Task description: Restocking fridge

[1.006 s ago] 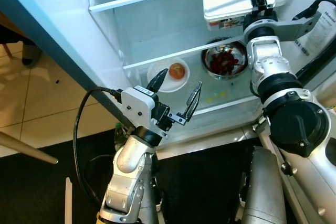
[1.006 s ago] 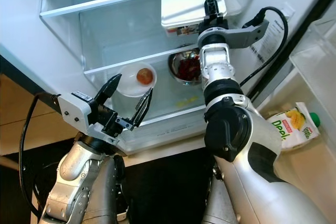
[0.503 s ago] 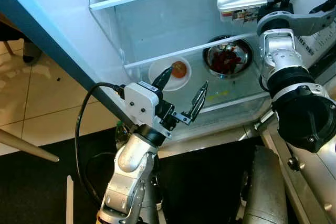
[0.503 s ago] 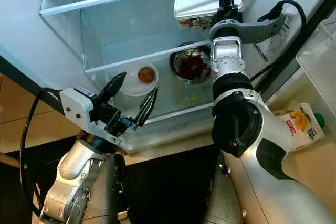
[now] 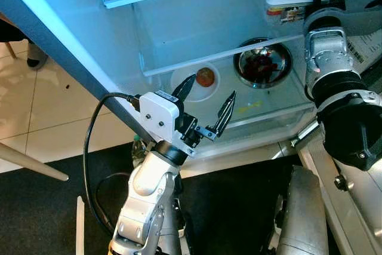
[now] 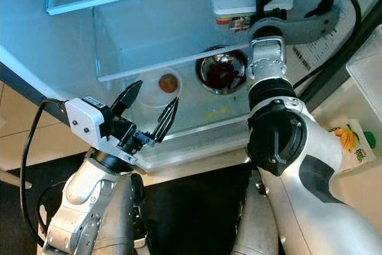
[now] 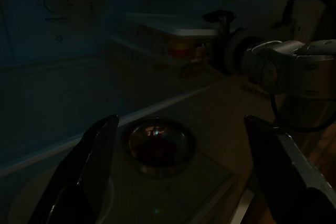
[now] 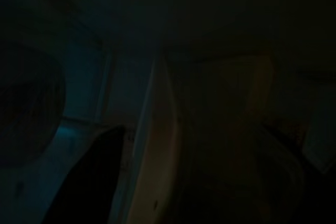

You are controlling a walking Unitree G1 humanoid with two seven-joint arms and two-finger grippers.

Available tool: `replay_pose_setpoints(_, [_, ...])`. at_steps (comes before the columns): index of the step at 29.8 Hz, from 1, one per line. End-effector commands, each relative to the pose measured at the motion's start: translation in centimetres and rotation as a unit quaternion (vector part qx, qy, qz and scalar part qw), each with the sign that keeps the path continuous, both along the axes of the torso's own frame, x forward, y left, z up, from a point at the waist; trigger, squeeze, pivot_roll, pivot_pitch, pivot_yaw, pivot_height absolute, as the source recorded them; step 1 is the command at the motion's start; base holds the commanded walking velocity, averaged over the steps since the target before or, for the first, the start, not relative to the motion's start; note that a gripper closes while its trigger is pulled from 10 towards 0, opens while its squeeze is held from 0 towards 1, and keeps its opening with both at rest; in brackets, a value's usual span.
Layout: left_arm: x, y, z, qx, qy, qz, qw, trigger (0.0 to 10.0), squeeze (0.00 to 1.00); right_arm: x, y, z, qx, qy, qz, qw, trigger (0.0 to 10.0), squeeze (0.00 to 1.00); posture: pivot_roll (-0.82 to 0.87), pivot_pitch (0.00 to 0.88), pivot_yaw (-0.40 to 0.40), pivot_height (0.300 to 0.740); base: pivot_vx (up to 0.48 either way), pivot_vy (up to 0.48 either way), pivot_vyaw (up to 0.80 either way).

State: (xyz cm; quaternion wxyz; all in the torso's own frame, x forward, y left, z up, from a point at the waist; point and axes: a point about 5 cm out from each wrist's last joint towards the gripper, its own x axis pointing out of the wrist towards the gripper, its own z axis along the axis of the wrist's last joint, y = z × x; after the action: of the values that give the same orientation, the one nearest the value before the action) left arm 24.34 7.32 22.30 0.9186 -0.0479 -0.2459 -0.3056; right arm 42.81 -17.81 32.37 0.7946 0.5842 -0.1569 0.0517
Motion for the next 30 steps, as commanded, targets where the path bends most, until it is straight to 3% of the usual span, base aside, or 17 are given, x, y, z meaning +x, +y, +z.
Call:
replay_pose_setpoints(1, [-0.1,0.0,-0.3,0.008,0.007,-0.004,1.000,10.0,0.00,-0.1,-0.6,0.2,-0.008,-0.003,-0.012,1.000,10.0,0.76,0.17,0.414,0.128,0.471,0.000,0.000,0.00])
replay_pose_setpoints(2, [0.0,-0.1,-0.3,0.008,0.006,-0.005,1.000,10.0,0.00,-0.1,-0.6,0.2,-0.007,-0.006,-0.010,1.000,10.0,0.65,0.17,0.411,0.129,0.471,0.000,0.000,0.00])
replay_pose_setpoints(5, [0.0,-0.1,-0.3,0.008,0.006,-0.006,1.000,10.0,0.00,-0.1,-0.6,0.2,-0.007,-0.008,-0.009,1.000,10.0,0.65,0.17,0.411,0.129,0.471,0.000,0.000,0.00])
replay_pose_setpoints(6, [0.1,-0.1,-0.3,0.007,0.006,-0.006,1.000,10.0,0.00,-0.1,-0.6,0.4,-0.013,-0.014,-0.008,1.000,10.0,0.00,0.16,0.404,0.128,0.471,0.000,0.000,0.00])
replay_pose_setpoints(20, [0.3,-0.6,0.0,0.002,0.001,-0.017,1.000,10.0,0.00,-0.4,-0.5,1.1,-0.091,-0.064,-0.004,0.994,10.0,0.00,0.14,0.388,0.134,0.471,0.000,0.000,0.00])
replay_pose_setpoints(30, [0.3,-0.7,0.0,0.001,0.001,-0.022,1.000,10.0,0.00,-0.6,-2.4,0.4,-0.136,-0.020,-0.079,0.987,10.0,0.00,0.13,0.387,0.133,0.471,0.000,0.000,0.00])
